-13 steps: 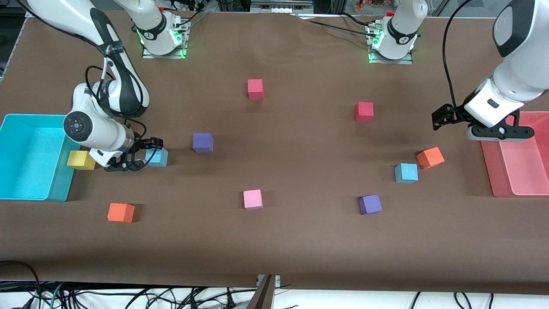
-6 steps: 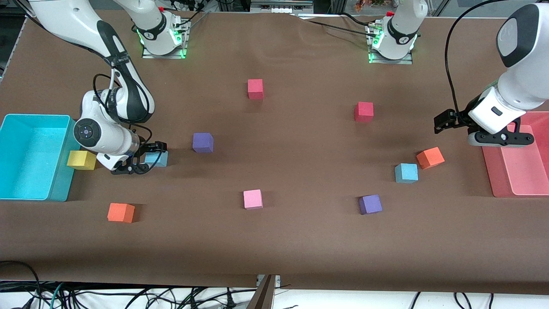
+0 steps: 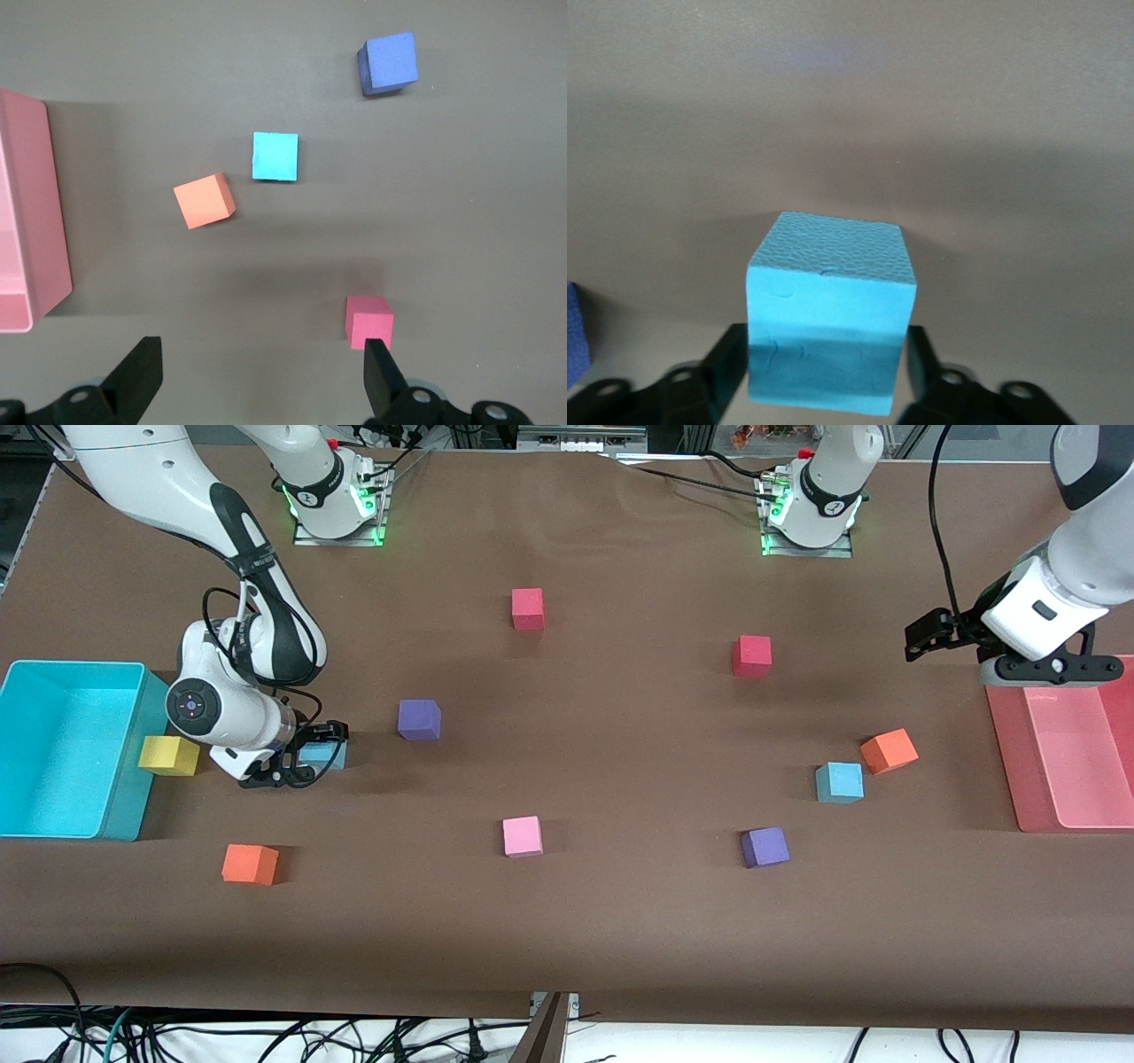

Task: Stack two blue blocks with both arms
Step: 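Close the right gripper on the cyan cube and lift it, then carry the cyan cube toward the table middle while the left gripper reaches out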

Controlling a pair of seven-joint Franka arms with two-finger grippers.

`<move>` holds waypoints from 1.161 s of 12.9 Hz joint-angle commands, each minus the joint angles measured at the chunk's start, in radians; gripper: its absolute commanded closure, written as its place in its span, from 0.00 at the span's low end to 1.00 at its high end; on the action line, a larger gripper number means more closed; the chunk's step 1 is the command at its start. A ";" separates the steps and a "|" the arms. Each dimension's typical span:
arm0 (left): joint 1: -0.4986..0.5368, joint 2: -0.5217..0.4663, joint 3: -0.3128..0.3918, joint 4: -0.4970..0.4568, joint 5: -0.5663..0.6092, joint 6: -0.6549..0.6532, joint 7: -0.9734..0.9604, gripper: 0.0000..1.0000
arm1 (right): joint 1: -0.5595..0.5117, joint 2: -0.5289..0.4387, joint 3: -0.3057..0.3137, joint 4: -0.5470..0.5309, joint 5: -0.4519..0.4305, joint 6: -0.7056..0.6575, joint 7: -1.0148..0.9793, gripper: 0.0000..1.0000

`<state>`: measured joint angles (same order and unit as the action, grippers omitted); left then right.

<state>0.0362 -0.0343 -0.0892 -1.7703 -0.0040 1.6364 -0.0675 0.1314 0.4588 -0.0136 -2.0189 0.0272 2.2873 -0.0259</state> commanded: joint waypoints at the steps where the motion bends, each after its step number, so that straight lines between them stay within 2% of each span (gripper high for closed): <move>1: -0.003 0.007 0.003 0.032 -0.011 -0.032 0.005 0.00 | 0.008 -0.003 -0.002 0.000 0.002 0.000 -0.006 1.00; 4: -0.002 0.007 0.006 0.042 -0.011 -0.033 0.003 0.00 | 0.020 -0.012 -0.002 0.046 0.000 -0.041 -0.009 1.00; 6: -0.004 0.002 0.006 0.034 -0.010 -0.035 0.006 0.00 | 0.062 -0.017 0.000 0.161 0.002 -0.182 -0.002 1.00; 7: -0.003 0.004 0.009 0.037 -0.010 -0.033 0.008 0.00 | 0.110 -0.009 0.003 0.269 0.002 -0.298 0.074 1.00; 8: -0.002 0.004 0.009 0.037 -0.010 -0.033 0.005 0.00 | 0.167 -0.002 0.003 0.323 0.002 -0.345 0.145 1.00; 13: 0.001 0.031 0.012 0.032 -0.002 -0.017 -0.003 0.00 | 0.416 0.130 0.003 0.518 0.014 -0.402 0.412 1.00; 15: 0.013 0.042 0.012 0.016 -0.001 0.029 -0.003 0.00 | 0.499 0.197 0.004 0.587 0.016 -0.408 0.513 1.00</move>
<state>0.0396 -0.0128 -0.0788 -1.7547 -0.0040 1.6381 -0.0676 0.5739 0.5624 0.0013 -1.5451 0.0318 1.9167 0.4141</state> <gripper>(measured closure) 0.000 0.507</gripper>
